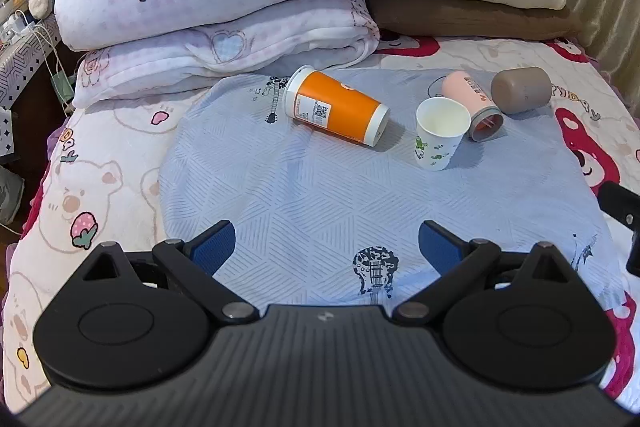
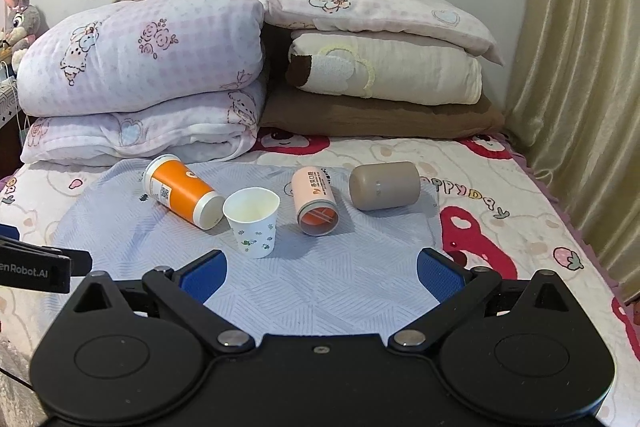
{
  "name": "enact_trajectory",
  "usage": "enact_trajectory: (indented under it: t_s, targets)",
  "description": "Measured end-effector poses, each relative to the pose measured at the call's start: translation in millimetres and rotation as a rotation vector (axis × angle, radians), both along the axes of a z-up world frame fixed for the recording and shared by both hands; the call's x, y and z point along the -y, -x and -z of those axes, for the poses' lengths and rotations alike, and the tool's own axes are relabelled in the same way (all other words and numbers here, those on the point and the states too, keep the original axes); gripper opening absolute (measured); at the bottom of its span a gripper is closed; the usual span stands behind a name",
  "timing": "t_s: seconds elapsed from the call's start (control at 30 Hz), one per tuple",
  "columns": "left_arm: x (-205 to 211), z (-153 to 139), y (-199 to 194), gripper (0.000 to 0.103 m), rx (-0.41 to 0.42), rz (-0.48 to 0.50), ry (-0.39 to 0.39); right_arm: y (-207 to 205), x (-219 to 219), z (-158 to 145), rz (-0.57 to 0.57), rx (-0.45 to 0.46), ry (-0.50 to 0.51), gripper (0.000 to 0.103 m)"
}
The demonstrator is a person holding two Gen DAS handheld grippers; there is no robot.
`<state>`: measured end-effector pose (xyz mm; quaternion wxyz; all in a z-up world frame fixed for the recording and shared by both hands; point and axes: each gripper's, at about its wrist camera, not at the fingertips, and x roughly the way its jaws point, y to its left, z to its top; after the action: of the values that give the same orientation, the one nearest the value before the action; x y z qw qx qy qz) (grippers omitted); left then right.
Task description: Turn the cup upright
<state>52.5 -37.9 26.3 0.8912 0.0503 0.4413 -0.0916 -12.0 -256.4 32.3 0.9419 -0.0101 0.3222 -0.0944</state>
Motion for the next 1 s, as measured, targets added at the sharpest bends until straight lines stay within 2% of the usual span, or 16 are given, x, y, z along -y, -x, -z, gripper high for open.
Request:
enact_trajectory:
  t_s: [0.2,1.0]
  targets:
    - [-2.5,3.1,-4.2,0.1,0.005,-0.029,-0.008,-1.8,-0.1,2.4,0.009,-0.015,-0.006,0.103]
    - [-1.5,4.5,-1.5,0.1,-0.013,-0.01,-0.019,-3.9,7.2,3.7,0.051,-0.029,-0.022,0.103]
